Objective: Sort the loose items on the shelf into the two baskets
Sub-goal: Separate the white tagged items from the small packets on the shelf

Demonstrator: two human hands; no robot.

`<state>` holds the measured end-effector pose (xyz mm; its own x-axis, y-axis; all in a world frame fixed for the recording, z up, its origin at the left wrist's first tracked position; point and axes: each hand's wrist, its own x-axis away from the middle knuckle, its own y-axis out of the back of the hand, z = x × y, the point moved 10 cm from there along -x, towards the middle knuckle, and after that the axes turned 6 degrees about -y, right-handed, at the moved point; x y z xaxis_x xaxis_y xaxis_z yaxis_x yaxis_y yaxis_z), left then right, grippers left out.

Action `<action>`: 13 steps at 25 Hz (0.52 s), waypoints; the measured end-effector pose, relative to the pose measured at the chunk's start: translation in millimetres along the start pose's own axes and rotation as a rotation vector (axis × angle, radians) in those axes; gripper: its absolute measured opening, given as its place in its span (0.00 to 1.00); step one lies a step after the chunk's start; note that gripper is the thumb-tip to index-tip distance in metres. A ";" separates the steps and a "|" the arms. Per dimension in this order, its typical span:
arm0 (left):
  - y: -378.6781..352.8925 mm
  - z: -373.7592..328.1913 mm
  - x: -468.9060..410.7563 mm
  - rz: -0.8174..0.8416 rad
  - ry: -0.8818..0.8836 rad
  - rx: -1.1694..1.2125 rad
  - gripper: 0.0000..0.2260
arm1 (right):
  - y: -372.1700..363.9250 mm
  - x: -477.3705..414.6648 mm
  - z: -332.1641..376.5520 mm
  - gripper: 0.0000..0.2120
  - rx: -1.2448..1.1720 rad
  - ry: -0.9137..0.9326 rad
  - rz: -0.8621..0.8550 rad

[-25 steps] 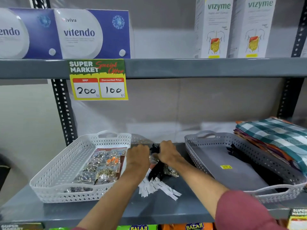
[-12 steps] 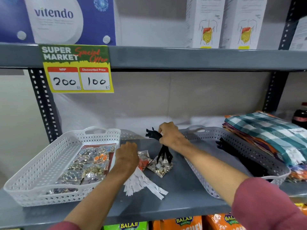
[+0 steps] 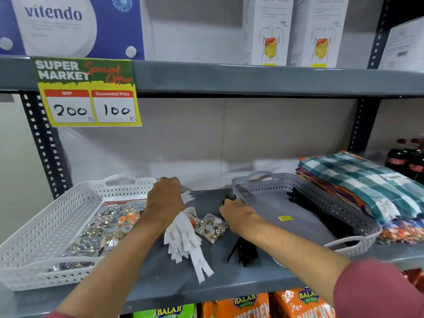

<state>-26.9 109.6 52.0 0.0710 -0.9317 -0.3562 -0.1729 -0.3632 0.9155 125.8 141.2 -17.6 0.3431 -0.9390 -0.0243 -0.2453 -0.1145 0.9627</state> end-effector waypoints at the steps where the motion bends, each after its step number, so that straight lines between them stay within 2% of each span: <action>1: 2.0 -2.0 0.2 0.011 0.002 0.056 0.19 | -0.7 1.2 -0.5 0.20 0.016 0.004 0.008; 3: 2.9 -11.1 -3.6 0.023 -0.010 0.189 0.17 | 17.6 8.1 -8.0 0.16 -0.048 0.005 -0.038; 6: 1.0 -39.0 -9.8 -0.020 -0.052 0.373 0.13 | 74.1 24.9 -44.4 0.08 -0.261 -0.043 -0.300; 8: -6.7 -64.0 -11.4 -0.040 -0.096 0.463 0.11 | 95.9 33.8 -75.1 0.11 -0.393 -0.090 -0.416; 11: -39.0 -101.7 -7.1 0.015 -0.143 0.534 0.13 | 99.1 40.8 -97.7 0.11 -0.441 -0.121 -0.482; 13: -74.0 -115.9 -3.0 0.132 -0.139 0.579 0.08 | 90.9 43.2 -94.9 0.10 -0.478 -0.103 -0.472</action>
<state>99.5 139.7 7.0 -0.1093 -0.9465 -0.3035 -0.6804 -0.1513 0.7171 204.3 121.0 94.5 0.2214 -0.8524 -0.4738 0.3454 -0.3858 0.8555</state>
